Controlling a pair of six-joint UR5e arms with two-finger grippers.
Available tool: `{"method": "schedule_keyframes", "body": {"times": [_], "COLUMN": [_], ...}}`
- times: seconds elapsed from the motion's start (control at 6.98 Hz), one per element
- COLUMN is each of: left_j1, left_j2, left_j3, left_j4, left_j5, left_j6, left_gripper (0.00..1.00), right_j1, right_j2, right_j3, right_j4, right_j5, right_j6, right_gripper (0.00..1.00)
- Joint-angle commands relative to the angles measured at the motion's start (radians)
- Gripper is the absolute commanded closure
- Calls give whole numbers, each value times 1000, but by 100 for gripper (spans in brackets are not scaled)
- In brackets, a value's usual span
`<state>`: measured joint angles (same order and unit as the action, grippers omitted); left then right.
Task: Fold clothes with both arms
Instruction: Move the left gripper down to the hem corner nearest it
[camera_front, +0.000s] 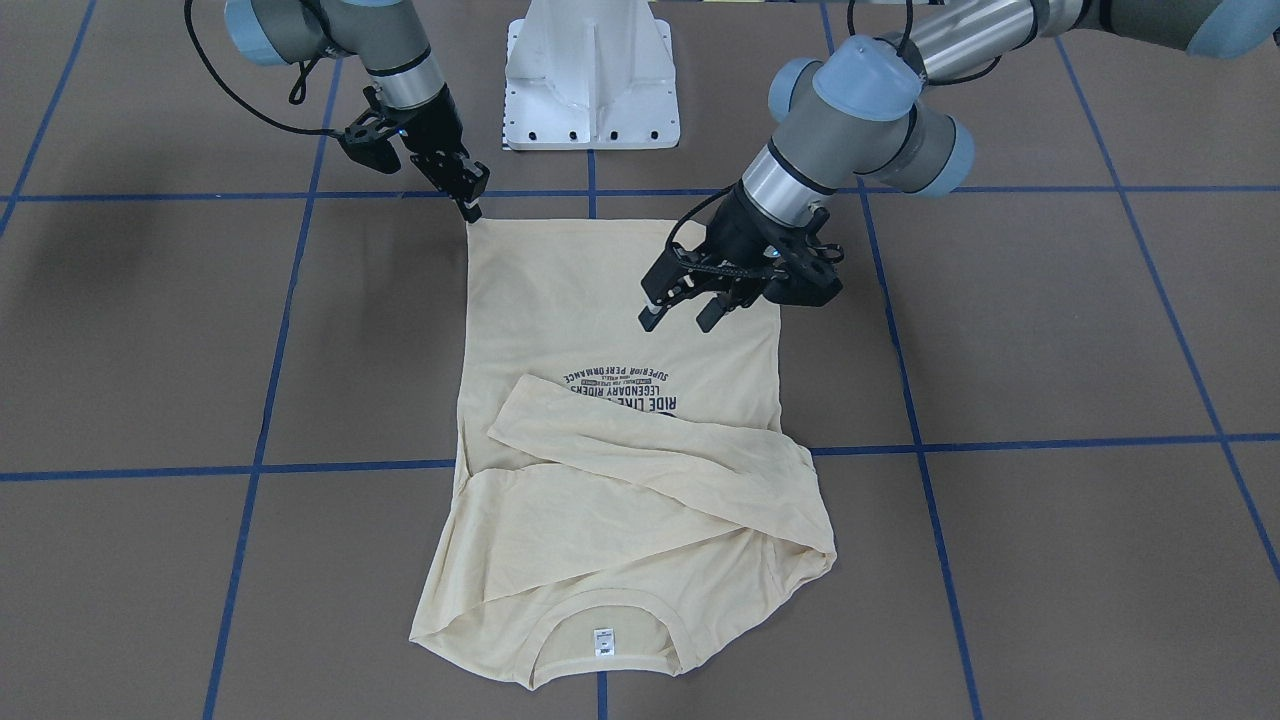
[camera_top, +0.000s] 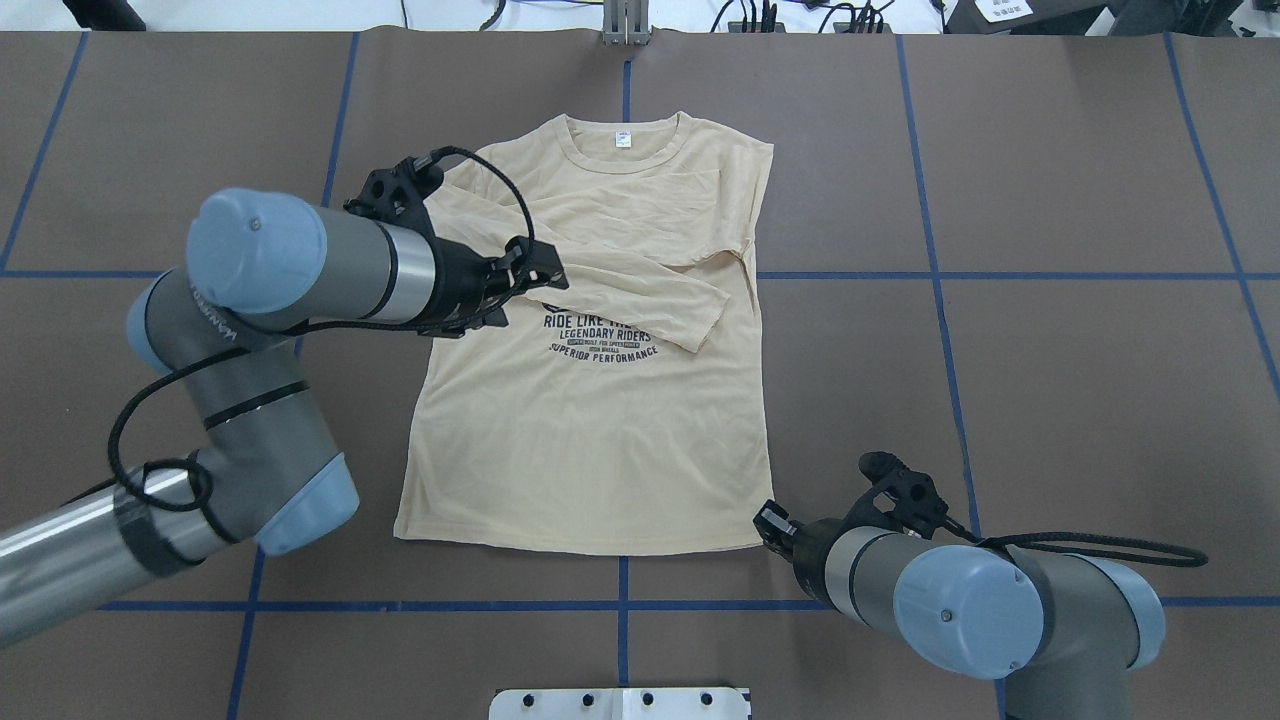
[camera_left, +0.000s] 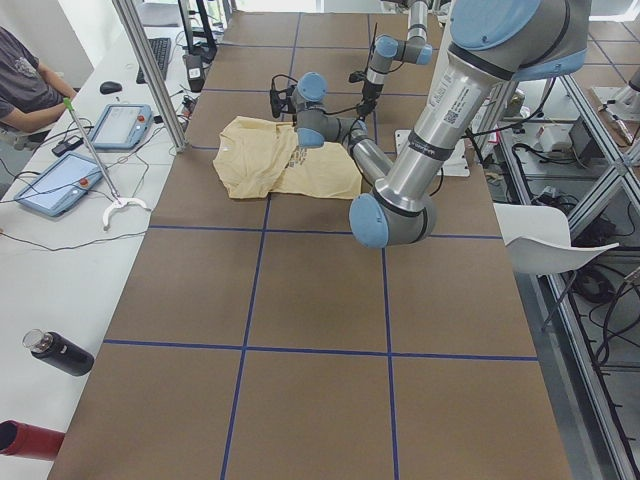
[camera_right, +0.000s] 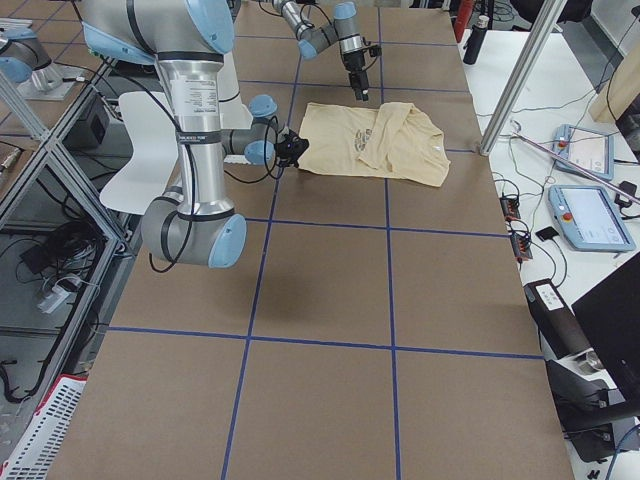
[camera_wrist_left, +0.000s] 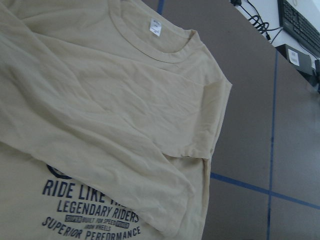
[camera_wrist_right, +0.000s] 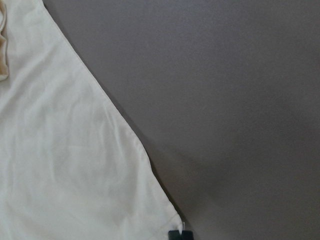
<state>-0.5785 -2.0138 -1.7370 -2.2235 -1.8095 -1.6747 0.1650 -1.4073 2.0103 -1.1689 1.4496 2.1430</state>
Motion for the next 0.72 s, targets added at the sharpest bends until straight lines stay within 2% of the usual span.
{"method": "schedule_keyframes", "body": {"times": [0.0, 0.14, 0.57], "left_j1": [132, 178, 210], "left_j2": [249, 292, 406], "left_j3": [-181, -185, -264], "left_j4": [51, 51, 53], "left_j5": [116, 152, 160], "left_j6": [0, -5, -8], "left_gripper": [17, 19, 25], "right_j1": [1, 2, 1], "right_j2": [-4, -4, -2], "right_j3": [5, 5, 2], "right_j4": [0, 0, 0], "right_j5": [0, 0, 0], "right_j6": [0, 0, -2], "right_gripper": [100, 100, 100]}}
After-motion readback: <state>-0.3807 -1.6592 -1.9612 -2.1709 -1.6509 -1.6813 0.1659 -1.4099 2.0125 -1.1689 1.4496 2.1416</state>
